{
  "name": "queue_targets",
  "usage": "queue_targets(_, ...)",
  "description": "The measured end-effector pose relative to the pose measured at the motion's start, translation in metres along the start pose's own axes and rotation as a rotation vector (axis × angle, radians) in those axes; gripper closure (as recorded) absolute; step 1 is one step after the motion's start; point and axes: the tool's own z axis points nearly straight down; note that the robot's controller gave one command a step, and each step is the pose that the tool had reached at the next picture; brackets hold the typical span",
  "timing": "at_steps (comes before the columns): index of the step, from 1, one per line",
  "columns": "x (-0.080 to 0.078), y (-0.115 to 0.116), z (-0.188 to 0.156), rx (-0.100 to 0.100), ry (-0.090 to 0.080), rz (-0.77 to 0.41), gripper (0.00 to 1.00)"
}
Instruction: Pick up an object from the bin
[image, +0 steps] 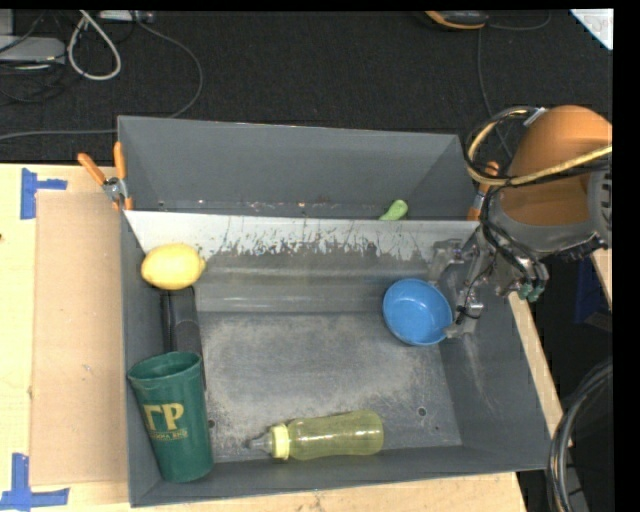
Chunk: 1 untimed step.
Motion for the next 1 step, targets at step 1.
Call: queue_targets(1,-0.0015,0.0008,-0.0052,0.001,-0.007,-0.005,0.00)
